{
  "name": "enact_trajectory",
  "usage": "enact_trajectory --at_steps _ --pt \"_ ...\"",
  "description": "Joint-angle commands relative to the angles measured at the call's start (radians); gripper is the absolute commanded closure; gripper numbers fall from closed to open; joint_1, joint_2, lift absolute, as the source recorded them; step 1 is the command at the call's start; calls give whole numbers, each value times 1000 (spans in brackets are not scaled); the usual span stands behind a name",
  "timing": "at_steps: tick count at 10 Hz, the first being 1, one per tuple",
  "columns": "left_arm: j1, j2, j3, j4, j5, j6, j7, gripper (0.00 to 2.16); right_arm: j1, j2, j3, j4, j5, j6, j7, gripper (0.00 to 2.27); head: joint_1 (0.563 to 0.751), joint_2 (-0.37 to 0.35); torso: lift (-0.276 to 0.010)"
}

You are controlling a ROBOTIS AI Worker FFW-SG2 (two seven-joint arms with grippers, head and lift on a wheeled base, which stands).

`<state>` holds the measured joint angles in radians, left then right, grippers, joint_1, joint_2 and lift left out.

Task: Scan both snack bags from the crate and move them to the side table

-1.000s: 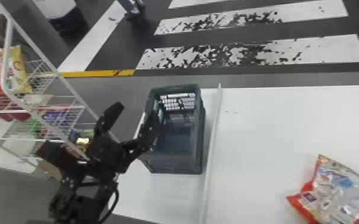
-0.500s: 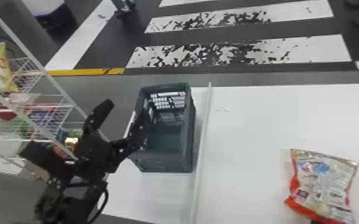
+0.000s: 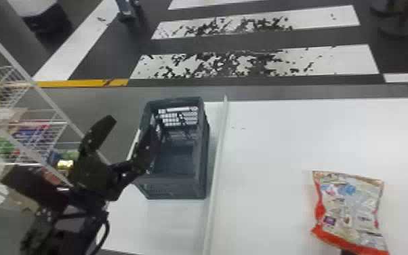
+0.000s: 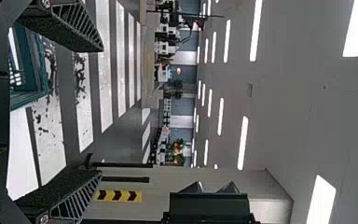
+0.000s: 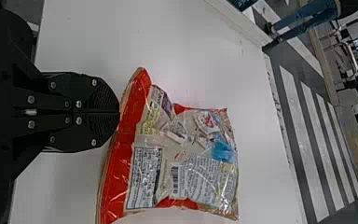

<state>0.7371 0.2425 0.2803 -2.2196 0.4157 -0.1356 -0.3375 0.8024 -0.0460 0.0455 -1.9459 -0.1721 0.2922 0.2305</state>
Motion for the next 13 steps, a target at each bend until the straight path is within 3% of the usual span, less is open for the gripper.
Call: enact_trajectory --at_steps 1,3,5,8,10,13 --pt "-2 -2 -3 3 -2 0 0 63 44 0 10 -70 -23 14 17 2250 695 262 -29" --pt "-4 -3 -1 4 -2 0 0 63 67 0 -18 -143 -76 -4 24 2250 695 293 -29" --pt "-1 -2 -1 0 -2 -18 0 63 -31 8 -61 -105 -66 -41 86 2246 695 268 -29" --pt "11 0 7 -14 -2 -25 0 60 -204 9 -58 94 43 -185 118 2250 695 207 -29" --pt "8 14 7 -9 -2 -25 2 60 -241 9 -59 214 60 -290 135 2250 695 201 -29" --pt "8 18 10 -3 -2 -25 2 60 -319 8 -59 390 89 -440 170 2250 695 197 -29"
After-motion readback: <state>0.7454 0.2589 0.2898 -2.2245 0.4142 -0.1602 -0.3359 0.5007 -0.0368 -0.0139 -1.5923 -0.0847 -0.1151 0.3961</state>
